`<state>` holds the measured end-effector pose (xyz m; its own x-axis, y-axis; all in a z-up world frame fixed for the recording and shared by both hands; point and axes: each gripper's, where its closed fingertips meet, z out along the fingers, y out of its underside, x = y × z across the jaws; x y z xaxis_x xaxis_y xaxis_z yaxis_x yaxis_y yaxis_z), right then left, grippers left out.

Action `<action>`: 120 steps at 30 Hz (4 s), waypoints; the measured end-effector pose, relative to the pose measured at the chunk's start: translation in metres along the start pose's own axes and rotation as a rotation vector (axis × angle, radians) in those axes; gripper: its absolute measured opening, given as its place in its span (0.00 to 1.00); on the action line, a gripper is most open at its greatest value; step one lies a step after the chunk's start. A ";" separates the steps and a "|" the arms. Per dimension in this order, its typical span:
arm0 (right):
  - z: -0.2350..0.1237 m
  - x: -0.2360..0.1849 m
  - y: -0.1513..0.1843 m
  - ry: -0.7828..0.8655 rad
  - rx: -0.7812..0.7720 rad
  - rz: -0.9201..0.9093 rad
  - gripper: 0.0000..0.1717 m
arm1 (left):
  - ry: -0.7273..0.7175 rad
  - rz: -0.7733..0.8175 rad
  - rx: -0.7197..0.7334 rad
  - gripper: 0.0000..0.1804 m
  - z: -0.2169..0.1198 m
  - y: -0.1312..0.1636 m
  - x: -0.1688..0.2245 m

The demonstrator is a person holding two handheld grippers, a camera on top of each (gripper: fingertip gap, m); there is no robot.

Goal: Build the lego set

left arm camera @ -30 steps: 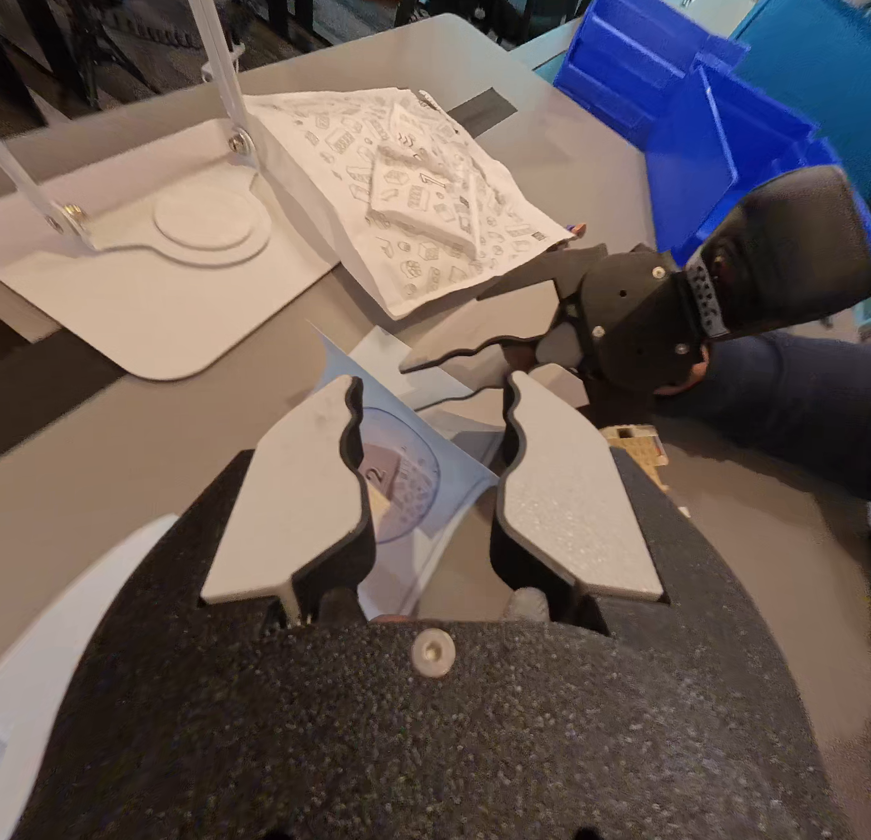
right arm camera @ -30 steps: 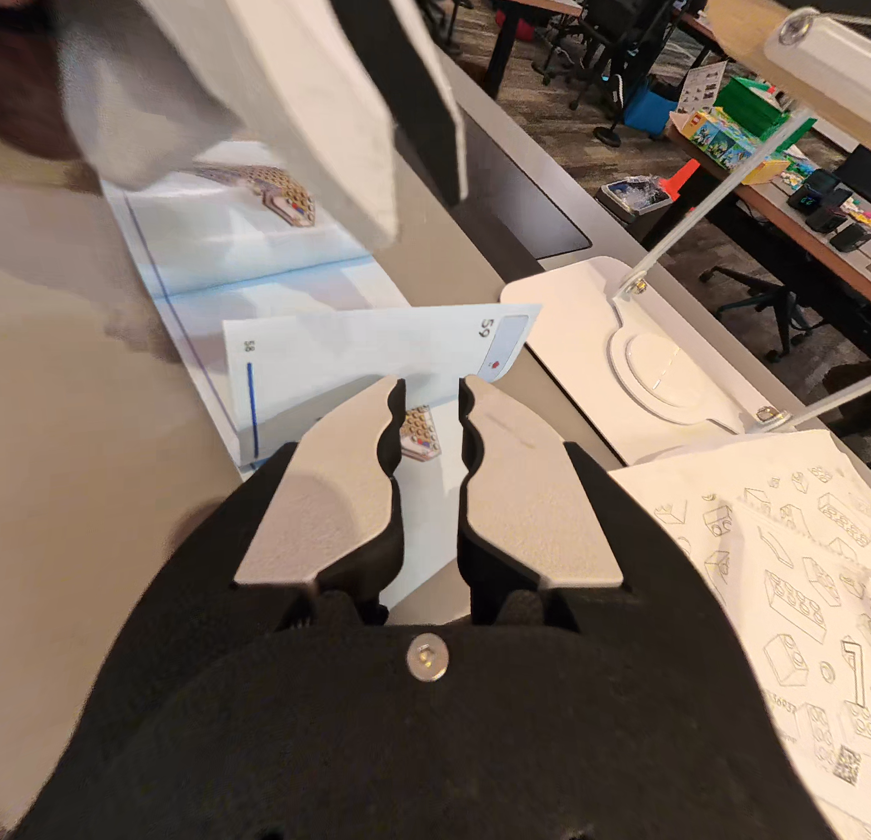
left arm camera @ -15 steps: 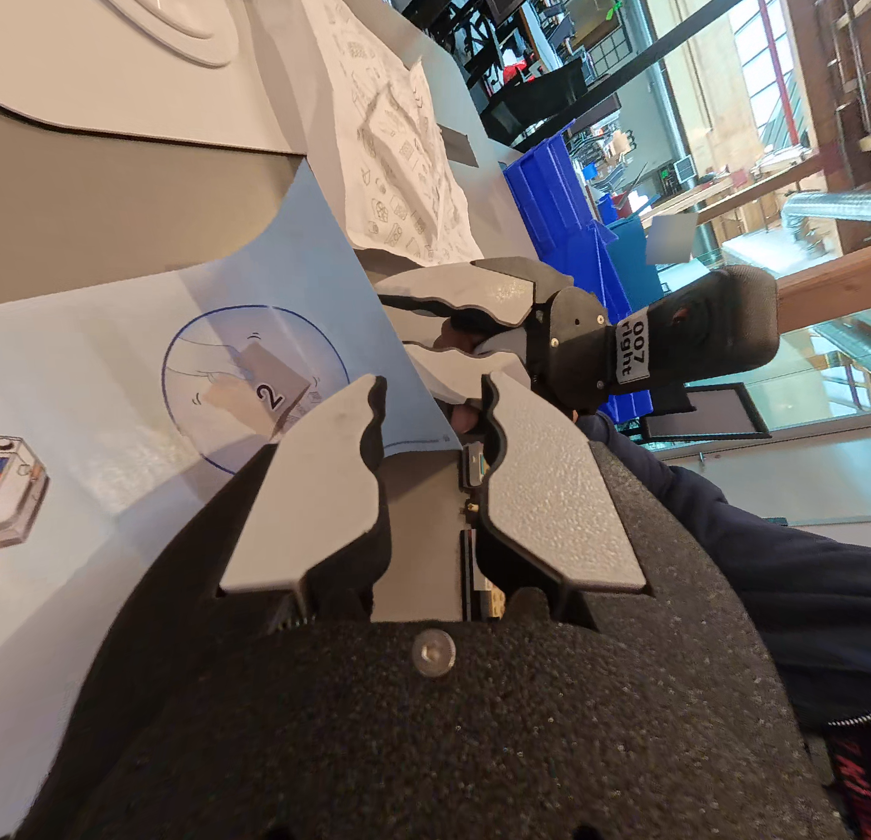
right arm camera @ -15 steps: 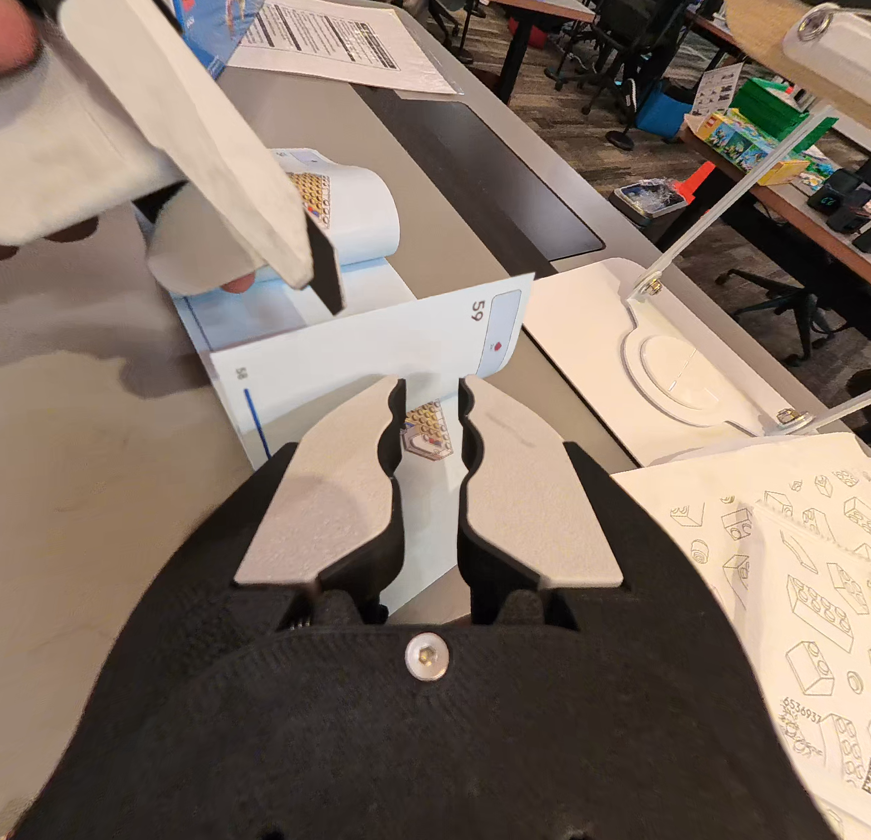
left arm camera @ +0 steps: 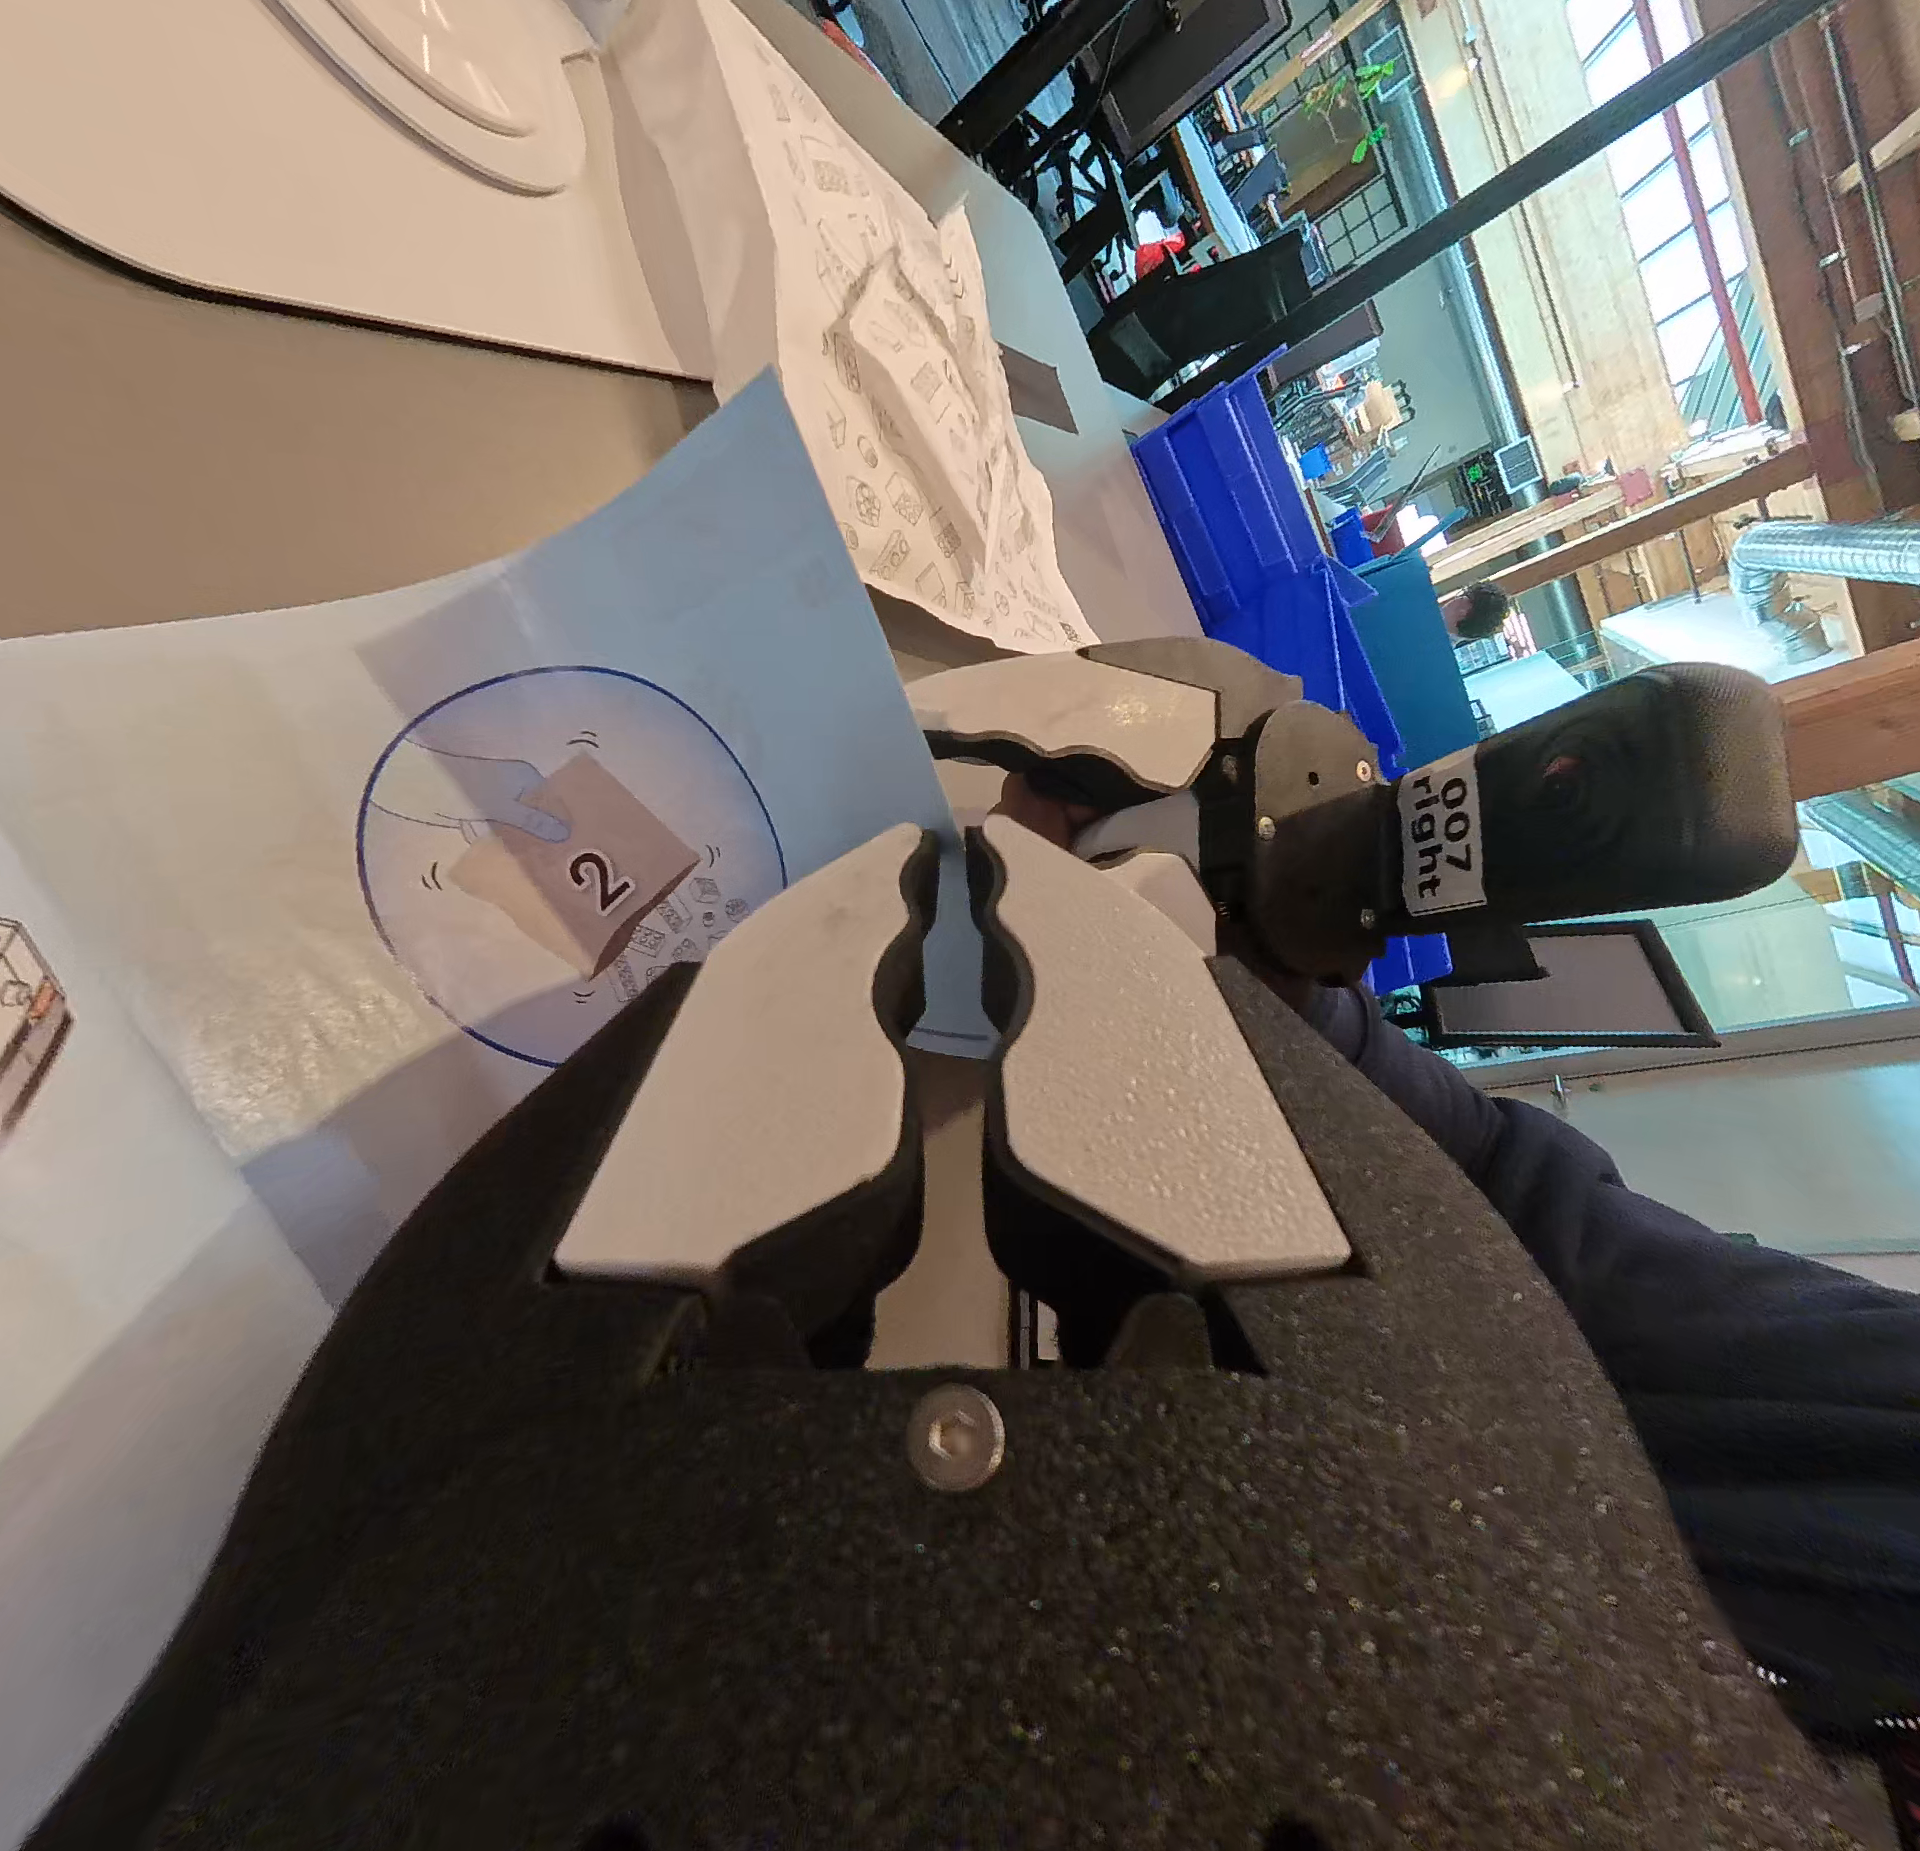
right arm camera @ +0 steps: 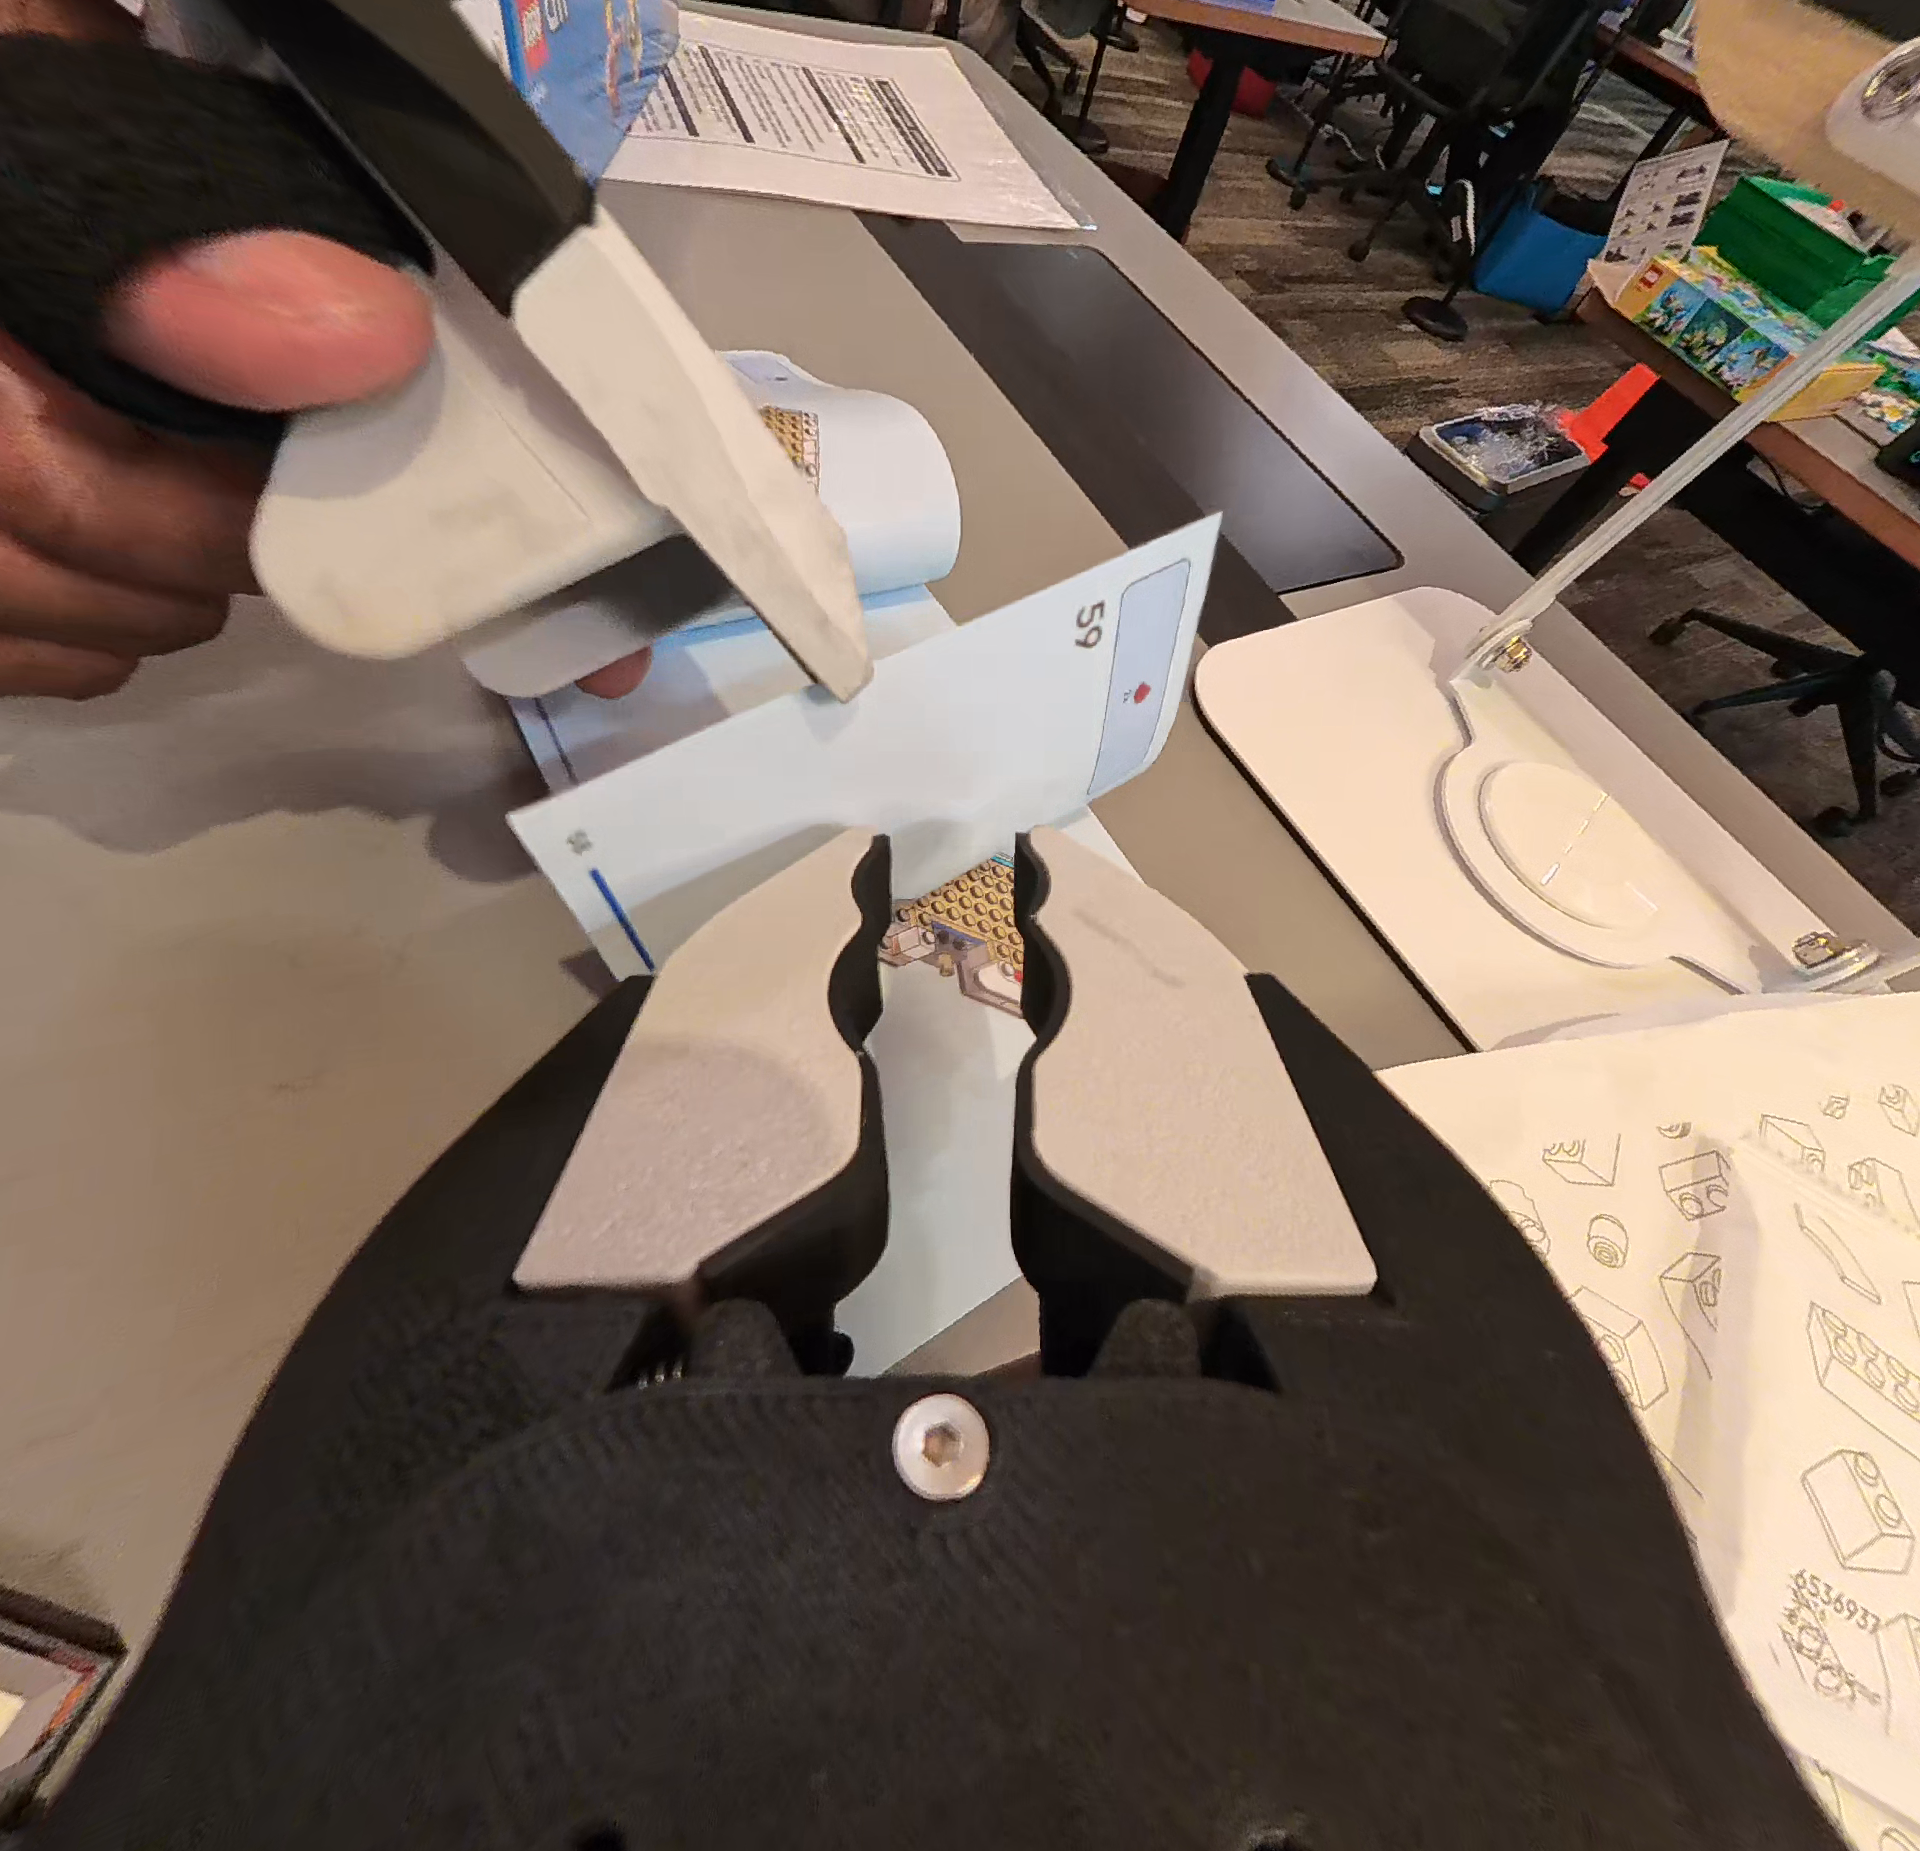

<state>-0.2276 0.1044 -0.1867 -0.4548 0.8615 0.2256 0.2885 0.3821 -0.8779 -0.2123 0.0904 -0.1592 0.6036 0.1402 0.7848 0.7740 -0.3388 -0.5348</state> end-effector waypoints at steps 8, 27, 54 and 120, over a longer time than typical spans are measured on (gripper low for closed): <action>0.000 -0.005 0.000 -0.010 -0.006 -0.008 0.13 | -0.010 0.010 -0.006 0.04 0.001 0.001 -0.001; -0.005 -0.016 0.004 -0.177 -0.041 0.194 0.19 | 0.044 -0.033 0.063 0.00 -0.006 -0.009 -0.001; -0.004 -0.033 -0.008 -0.380 -0.011 0.578 0.22 | 0.042 -0.002 0.049 0.00 -0.004 -0.007 0.000; -0.005 0.018 0.054 -0.069 -0.285 0.231 0.26 | -0.404 0.928 -0.360 0.18 0.027 0.051 -0.021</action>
<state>-0.2159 0.1422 -0.2279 -0.4032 0.9151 -0.0026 0.6090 0.2662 -0.7472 -0.1805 0.0951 -0.2118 0.9963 -0.0381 -0.0775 -0.0813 -0.7159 -0.6935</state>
